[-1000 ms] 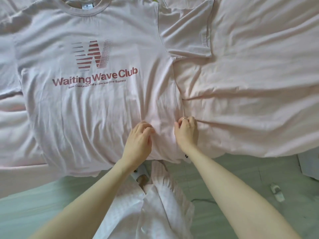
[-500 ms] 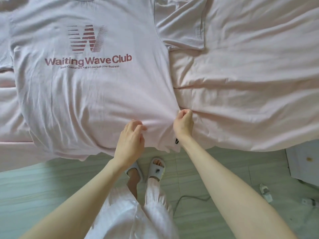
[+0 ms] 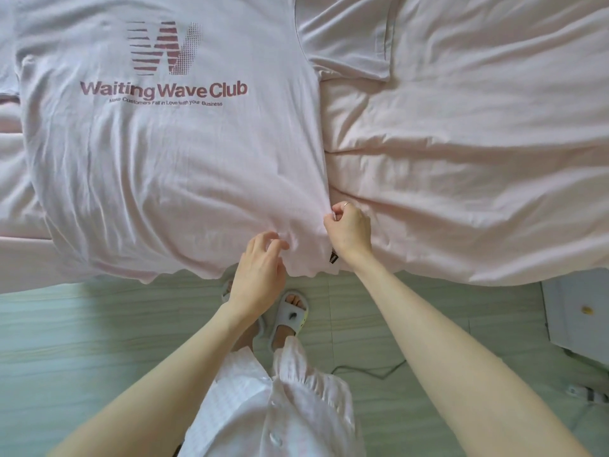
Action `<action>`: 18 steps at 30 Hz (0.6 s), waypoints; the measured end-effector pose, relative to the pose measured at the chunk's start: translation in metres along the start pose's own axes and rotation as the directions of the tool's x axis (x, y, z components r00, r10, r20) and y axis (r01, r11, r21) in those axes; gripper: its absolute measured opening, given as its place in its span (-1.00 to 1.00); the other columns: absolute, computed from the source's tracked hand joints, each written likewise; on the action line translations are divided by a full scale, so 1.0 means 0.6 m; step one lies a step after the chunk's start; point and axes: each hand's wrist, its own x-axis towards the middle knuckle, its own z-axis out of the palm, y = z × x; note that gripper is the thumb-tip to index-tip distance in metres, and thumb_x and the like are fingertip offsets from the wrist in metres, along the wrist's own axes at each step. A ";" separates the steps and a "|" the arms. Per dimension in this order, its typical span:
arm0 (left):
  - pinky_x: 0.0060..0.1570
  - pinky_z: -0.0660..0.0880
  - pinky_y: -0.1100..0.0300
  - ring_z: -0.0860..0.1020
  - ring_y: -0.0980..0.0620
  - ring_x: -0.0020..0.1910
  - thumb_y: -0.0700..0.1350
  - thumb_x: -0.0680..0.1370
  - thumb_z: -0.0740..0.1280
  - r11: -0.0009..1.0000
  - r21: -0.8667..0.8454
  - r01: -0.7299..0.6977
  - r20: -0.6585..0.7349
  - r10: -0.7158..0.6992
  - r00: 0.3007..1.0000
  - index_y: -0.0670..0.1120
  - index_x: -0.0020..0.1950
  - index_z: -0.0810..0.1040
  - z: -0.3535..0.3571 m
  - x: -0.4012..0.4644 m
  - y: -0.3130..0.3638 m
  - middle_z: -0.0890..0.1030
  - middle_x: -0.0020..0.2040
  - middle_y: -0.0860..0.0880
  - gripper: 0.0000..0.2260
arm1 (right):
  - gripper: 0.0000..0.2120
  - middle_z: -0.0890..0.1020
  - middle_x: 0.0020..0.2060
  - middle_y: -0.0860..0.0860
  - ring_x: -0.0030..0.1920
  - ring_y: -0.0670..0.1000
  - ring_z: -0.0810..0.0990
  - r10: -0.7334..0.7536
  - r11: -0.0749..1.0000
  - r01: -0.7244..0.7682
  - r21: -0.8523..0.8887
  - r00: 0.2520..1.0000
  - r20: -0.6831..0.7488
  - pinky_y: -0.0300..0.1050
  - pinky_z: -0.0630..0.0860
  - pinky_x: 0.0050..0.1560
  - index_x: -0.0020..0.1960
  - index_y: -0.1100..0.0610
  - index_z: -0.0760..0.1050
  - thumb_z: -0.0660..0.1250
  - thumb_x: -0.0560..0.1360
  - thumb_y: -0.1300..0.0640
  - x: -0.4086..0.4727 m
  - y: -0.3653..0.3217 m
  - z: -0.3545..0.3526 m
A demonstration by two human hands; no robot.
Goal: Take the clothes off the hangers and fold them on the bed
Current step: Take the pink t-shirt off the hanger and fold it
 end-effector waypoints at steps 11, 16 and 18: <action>0.08 0.44 -0.03 0.41 -0.22 0.24 -0.41 0.47 0.22 0.999 -0.028 0.046 -0.014 -0.046 0.999 -0.24 0.17 0.50 0.007 -0.016 0.000 0.42 0.28 -0.21 -0.70 | -0.80 0.51 -0.21 -0.01 -0.14 0.03 0.46 0.087 0.957 -0.081 0.279 0.996 -0.008 -0.15 0.33 -0.14 0.08 0.22 0.43 0.12 0.62 0.11 -0.034 0.015 -0.002; 0.24 0.36 -0.03 0.31 -0.20 0.36 -0.40 0.46 0.22 0.999 -0.031 0.006 -0.032 -0.007 0.999 -0.17 0.37 0.38 0.006 -0.012 0.014 0.32 0.39 -0.21 -0.52 | -0.64 0.32 -0.47 -0.06 -0.40 -0.04 0.29 -0.034 0.960 0.046 0.277 0.998 -0.047 -0.11 0.24 -0.34 -0.28 0.14 0.30 0.24 0.56 -0.07 -0.042 0.028 -0.009; 0.23 0.36 -0.08 0.28 -0.22 0.39 -0.38 0.45 0.23 1.000 0.007 -0.012 0.012 0.012 1.000 -0.14 0.40 0.36 0.011 -0.012 0.013 0.30 0.42 -0.22 -0.48 | -0.51 0.22 -0.52 -0.01 -0.46 -0.01 0.18 -0.119 0.985 0.118 0.123 0.993 0.004 -0.04 0.13 -0.35 -0.38 0.10 0.13 0.32 0.50 -0.10 -0.043 0.034 -0.011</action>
